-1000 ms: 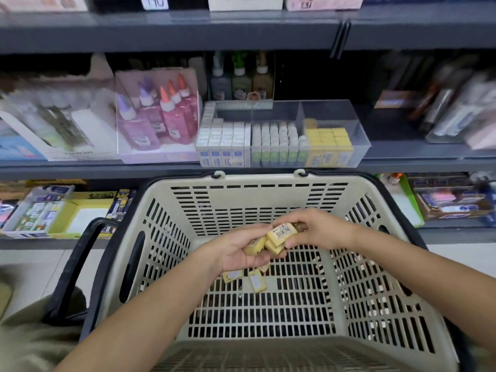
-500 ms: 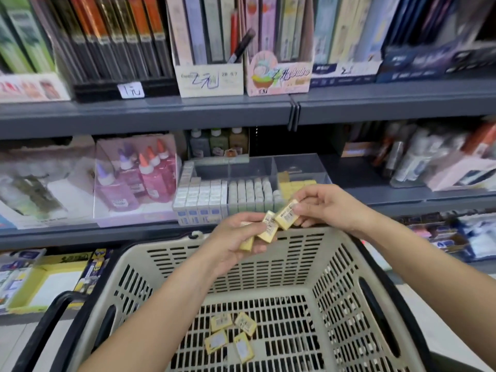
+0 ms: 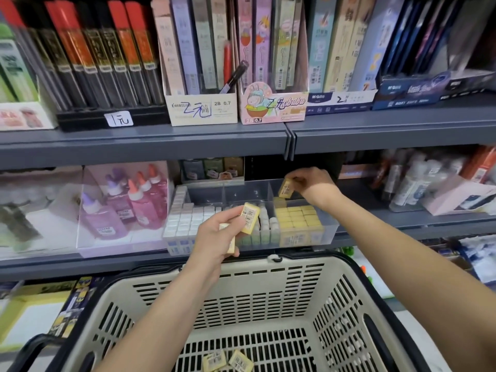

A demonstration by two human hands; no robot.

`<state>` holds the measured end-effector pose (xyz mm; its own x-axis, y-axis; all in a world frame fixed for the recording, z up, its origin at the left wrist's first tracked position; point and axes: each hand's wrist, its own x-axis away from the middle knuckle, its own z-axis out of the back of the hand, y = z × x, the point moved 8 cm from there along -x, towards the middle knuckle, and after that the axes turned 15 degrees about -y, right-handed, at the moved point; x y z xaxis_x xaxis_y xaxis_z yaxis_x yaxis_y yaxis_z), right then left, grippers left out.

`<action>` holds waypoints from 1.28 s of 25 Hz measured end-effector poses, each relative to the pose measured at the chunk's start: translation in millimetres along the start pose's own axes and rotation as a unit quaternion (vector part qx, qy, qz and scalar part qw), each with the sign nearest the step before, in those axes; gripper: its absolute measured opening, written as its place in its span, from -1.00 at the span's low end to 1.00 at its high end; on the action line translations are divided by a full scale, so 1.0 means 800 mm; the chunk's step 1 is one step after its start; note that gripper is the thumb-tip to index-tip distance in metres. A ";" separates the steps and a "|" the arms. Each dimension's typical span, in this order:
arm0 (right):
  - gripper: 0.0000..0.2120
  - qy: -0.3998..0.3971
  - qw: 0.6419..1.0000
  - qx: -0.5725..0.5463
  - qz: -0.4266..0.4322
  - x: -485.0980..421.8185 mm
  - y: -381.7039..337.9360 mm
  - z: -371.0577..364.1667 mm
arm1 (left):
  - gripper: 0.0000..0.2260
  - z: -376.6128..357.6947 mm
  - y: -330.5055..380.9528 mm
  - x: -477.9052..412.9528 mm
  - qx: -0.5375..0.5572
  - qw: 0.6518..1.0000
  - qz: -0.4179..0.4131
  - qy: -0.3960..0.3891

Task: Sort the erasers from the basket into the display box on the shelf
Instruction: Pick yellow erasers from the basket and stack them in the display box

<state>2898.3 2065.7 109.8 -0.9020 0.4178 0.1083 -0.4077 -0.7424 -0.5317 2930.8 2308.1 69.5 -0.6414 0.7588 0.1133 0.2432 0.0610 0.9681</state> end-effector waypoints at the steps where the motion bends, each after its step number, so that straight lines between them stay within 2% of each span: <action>1: -0.77 0.008 1.000 -0.005 -0.001 -0.004 -0.001 0.002 | -0.80 0.002 0.002 -0.001 -0.001 1.000 -0.001 0.004; 4: -0.77 0.031 0.999 0.004 -0.001 -0.016 -0.007 0.009 | -0.80 0.004 0.005 -0.003 0.001 1.000 0.006 0.007; 9: -0.77 -0.114 0.992 0.059 -0.009 -0.035 -0.008 -0.043 | -0.82 0.003 0.008 -0.004 -0.003 1.000 0.021 0.014; 12: -0.72 -0.160 0.982 0.094 -0.014 -0.032 -0.009 -0.049 | -0.83 0.002 0.013 -0.007 -0.014 1.000 0.020 0.016; 14: -0.71 -0.159 0.982 0.106 -0.013 -0.025 -0.015 -0.043 | -0.85 0.000 0.016 -0.009 -0.026 0.999 0.018 0.016; 15: -0.72 -0.128 0.986 0.105 -0.008 -0.019 -0.022 -0.034 | -0.85 -0.001 0.019 -0.010 -0.030 0.999 0.015 0.017; 17: -0.79 -0.053 0.998 0.025 0.030 0.002 -0.043 -0.016 | -0.86 -0.003 0.022 -0.014 -0.037 0.999 0.008 0.017; 18: -0.80 -0.052 0.995 -0.057 0.063 0.016 -0.056 -0.015 | -0.86 -0.004 0.022 -0.016 -0.044 0.999 0.005 0.016; 20: -0.84 -0.118 0.969 -0.171 0.133 0.042 -0.084 -0.026 | -0.85 -0.011 0.024 -0.021 -0.066 0.998 0.000 0.010; 22: -0.95 -0.167 0.955 -0.191 0.155 0.058 -0.094 -0.034 | -0.80 -0.020 0.024 -0.026 -0.086 0.996 -0.002 0.005; 23: -0.92 -0.166 0.954 -0.195 0.154 0.058 -0.092 -0.030 | -0.80 -0.022 0.024 -0.028 -0.083 0.996 0.005 0.012; 25: -0.85 -0.121 0.961 -0.208 0.138 0.049 -0.074 -0.009 | -0.94 -0.021 0.024 -0.031 -0.058 0.998 0.011 0.037; 27: -0.84 -0.034 0.974 -0.206 0.089 0.032 -0.044 0.020 | -0.81 -0.018 0.029 -0.034 -0.070 0.996 0.006 0.051; 29: -0.88 0.028 0.994 -0.103 0.030 0.013 -0.018 0.040 | -0.77 -0.018 0.033 -0.035 -0.107 0.993 -0.010 0.044; 32: -0.80 0.026 0.999 0.016 0.029 -0.012 -0.015 0.031 | -0.79 -0.022 0.036 -0.035 -0.130 0.990 -0.046 0.025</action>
<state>2908.1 2057.5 136.3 -0.9159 0.3999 0.0342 -0.3605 -0.7822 -0.5081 2943.1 2277.1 98.3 -0.6893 0.7239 0.0275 -0.0085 -0.0461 0.9989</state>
